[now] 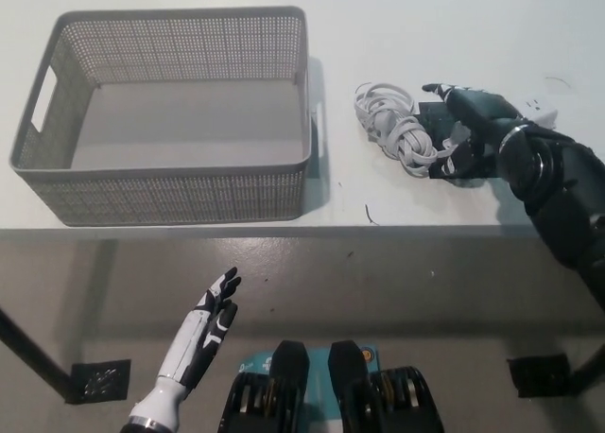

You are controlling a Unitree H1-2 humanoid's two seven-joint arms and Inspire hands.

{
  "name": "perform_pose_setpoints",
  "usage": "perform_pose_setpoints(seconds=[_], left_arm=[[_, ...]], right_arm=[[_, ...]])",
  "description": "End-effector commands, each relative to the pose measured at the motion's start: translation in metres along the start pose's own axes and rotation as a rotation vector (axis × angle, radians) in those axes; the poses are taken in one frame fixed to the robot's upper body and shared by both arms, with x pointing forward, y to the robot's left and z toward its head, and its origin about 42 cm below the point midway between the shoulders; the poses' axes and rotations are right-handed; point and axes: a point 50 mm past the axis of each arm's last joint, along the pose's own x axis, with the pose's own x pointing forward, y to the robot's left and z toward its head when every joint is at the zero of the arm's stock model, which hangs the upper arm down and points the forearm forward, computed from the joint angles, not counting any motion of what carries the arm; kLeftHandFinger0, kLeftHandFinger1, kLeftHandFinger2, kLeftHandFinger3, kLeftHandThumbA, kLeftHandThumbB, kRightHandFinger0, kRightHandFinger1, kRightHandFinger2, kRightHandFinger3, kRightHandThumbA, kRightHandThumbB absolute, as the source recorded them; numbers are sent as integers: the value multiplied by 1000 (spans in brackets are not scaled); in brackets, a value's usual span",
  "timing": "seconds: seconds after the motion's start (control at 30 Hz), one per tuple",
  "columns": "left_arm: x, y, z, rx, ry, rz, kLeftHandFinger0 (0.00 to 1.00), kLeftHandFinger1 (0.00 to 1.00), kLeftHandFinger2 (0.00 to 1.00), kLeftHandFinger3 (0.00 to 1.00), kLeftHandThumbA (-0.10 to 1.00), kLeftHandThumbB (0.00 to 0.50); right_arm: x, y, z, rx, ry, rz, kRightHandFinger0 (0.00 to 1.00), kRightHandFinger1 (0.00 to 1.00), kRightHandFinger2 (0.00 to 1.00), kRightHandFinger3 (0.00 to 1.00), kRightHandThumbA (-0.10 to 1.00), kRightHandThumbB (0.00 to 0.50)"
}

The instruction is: Use the right hand to pick up a power strip and put it into a container on the left side

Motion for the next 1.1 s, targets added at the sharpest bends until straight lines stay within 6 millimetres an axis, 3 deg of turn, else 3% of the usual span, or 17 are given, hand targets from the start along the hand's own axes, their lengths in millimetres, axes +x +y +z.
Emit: perform_pose_setpoints(seconds=[0.0,0.13,0.2,0.23,0.27,0.3,0.33,0.37,0.4,0.47,0.57,0.63,0.67,0.77,0.87,0.93,1.07], left_arm=[[7,7,10,-10,-63,21,1000,1000,1000,1000,1000,85],[6,8,9,-11,-62,24,1000,1000,1000,1000,1000,87],[5,6,9,-19,-55,28,1000,1000,1000,1000,1000,96],[5,6,9,-21,-55,28,1000,1000,1000,1000,1000,95],[5,6,9,-19,-54,29,1000,1000,1000,1000,1000,91],[5,6,9,-24,-51,32,1000,1000,1000,1000,1000,93],[5,6,9,-24,-51,32,1000,1000,1000,1000,1000,93],[6,6,9,-22,-54,32,1000,1000,1000,1000,1000,90],[4,4,7,-24,-50,31,1000,1000,1000,1000,1000,91],[4,4,6,-31,-51,31,1000,1000,1000,1000,1000,94],[6,6,7,-32,-53,28,1000,1000,1000,1000,1000,101],[6,6,8,-27,-54,26,1000,1000,1000,1000,1000,91],[6,5,8,-23,-59,26,1000,1000,1000,1000,1000,86],[7,5,7,-21,-65,28,1000,1000,1000,1000,1000,87],[7,6,7,-22,-64,27,1000,1000,1000,1000,1000,81],[7,6,7,-16,-74,18,1000,1000,1000,1000,1000,56],[8,7,6,-23,-77,16,1000,1000,1000,1000,1000,44]], right_arm=[[8,-29,16,-53,-42,-71,1000,1000,1000,1000,1000,385],[11,-26,15,-51,-35,-90,1000,1000,1000,1000,982,369],[8,-13,19,-27,-121,-417,1000,1000,1000,1000,575,362],[6,-10,19,-9,-144,-501,1000,1000,1000,1000,453,387],[3,-6,21,-27,-161,-620,803,768,719,769,308,377],[-4,1,23,-78,-218,-799,48,264,464,494,-77,286],[-5,2,23,-82,-225,-814,48,264,464,494,-77,286],[-5,5,25,-10,-238,-831,2,182,604,612,-99,171],[-6,8,26,26,-254,-846,0,277,642,760,-100,146],[-6,8,28,83,-268,-846,1,352,719,780,-100,158],[-7,8,28,103,-274,-861,0,327,706,849,-100,129],[-7,8,28,111,-280,-868,0,331,716,872,-100,130],[-7,7,28,116,-285,-864,0,294,720,787,-100,137],[-8,7,27,120,-298,-870,0,273,717,742,-100,152],[-8,6,26,149,-298,-869,0,270,720,736,-100,139],[-8,2,26,135,-310,-883,0,288,750,828,-100,104],[-9,-18,30,68,-342,-939,0,278,740,812,-100,116]])
